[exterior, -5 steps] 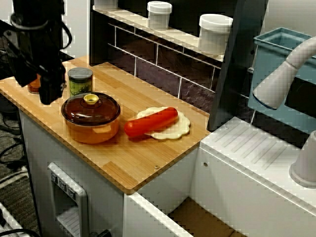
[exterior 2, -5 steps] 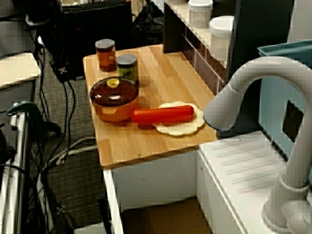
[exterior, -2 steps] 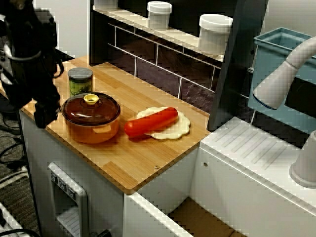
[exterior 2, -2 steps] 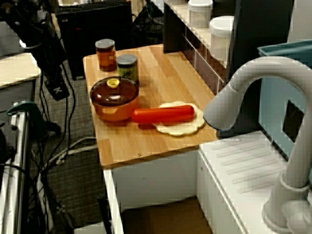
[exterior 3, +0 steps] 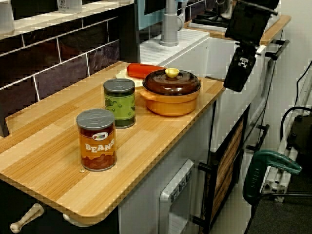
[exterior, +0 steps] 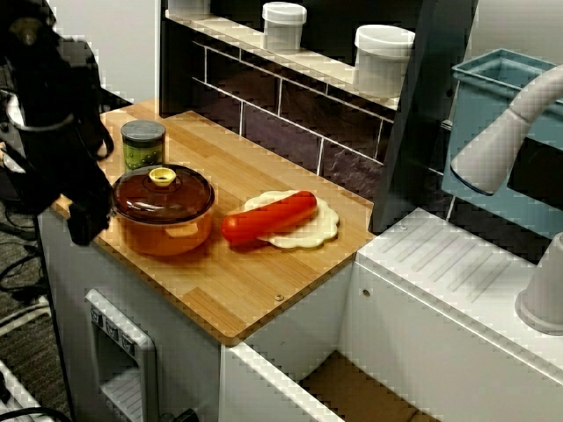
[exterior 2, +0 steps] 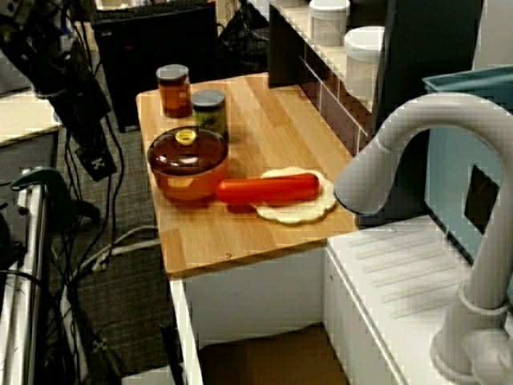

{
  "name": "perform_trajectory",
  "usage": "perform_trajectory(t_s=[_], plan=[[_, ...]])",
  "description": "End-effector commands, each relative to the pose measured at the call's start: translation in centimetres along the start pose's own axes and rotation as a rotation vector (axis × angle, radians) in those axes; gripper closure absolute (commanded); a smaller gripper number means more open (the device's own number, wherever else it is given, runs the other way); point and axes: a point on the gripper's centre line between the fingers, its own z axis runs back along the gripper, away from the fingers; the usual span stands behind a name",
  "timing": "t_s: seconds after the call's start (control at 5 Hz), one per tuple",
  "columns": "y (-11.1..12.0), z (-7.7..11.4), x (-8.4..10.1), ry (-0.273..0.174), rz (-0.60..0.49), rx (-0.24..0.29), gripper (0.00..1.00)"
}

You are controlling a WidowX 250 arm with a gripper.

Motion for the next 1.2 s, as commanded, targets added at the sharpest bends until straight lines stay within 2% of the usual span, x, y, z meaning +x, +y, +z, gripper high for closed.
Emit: perform_trajectory(t_s=[0.0, 0.2, 0.4, 1.0], plan=[[-0.6, -1.4, -0.3, -0.029, -0.008, 0.02, 0.73], [-0.6, -1.8, -0.3, -0.02, -0.009, 0.019, 1.0], [-0.4, -1.9, -0.2, -0.019, -0.004, 0.018, 1.0], [0.6, -2.0, 1.1, -0.061, 0.057, -0.006, 1.0]])
